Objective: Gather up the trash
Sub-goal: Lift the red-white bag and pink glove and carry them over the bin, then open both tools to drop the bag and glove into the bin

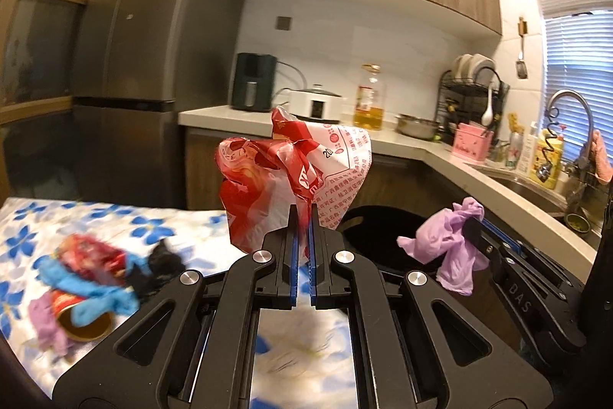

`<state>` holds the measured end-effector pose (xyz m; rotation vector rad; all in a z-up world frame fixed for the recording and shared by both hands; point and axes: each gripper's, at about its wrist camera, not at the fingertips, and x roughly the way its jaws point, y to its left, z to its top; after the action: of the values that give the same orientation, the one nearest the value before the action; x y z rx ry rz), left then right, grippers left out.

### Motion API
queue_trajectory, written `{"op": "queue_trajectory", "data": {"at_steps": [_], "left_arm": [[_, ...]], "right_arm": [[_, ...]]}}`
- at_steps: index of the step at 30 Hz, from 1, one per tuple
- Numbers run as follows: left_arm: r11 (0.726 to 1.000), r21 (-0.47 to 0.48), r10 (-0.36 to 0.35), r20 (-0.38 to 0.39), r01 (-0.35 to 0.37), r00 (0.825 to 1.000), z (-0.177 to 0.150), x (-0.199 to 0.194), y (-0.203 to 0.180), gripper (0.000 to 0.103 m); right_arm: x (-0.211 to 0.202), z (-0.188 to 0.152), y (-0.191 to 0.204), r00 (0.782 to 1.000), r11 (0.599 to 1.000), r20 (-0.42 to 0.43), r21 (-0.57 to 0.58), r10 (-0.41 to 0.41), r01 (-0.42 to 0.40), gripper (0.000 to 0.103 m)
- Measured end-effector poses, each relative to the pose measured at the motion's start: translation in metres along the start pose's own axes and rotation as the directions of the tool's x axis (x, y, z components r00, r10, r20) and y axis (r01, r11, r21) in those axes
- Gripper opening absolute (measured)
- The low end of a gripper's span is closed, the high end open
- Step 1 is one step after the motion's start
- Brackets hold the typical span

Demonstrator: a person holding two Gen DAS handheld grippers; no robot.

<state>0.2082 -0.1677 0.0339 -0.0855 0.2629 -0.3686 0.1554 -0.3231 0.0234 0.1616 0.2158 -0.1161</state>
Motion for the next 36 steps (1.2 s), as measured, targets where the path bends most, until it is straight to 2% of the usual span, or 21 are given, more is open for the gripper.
{"op": "queue_trajectory", "data": {"at_steps": [5, 13, 36], "left_arm": [[0.999, 0.033, -0.044, 0.006, 0.044, 0.999, 0.006, 0.031, -0.030, 0.003], [0.995, 0.045, -0.085, -0.020, 0.086, 0.996, 0.006, 0.072, -0.053, 0.003], [0.986, 0.039, -0.160, -0.071, 0.163, 0.985, -0.006, 0.133, -0.071, 0.003]], "right_arm": [[0.018, 0.013, -0.025, 0.999, 0.999, 0.015, 0.019, -0.048, 0.048, 0.009], [0.039, 0.024, -0.051, 0.995, 0.995, 0.025, 0.026, -0.092, 0.091, 0.009], [0.069, 0.029, -0.073, 0.994, 0.994, 0.031, 0.030, -0.109, 0.108, 0.009]]}}
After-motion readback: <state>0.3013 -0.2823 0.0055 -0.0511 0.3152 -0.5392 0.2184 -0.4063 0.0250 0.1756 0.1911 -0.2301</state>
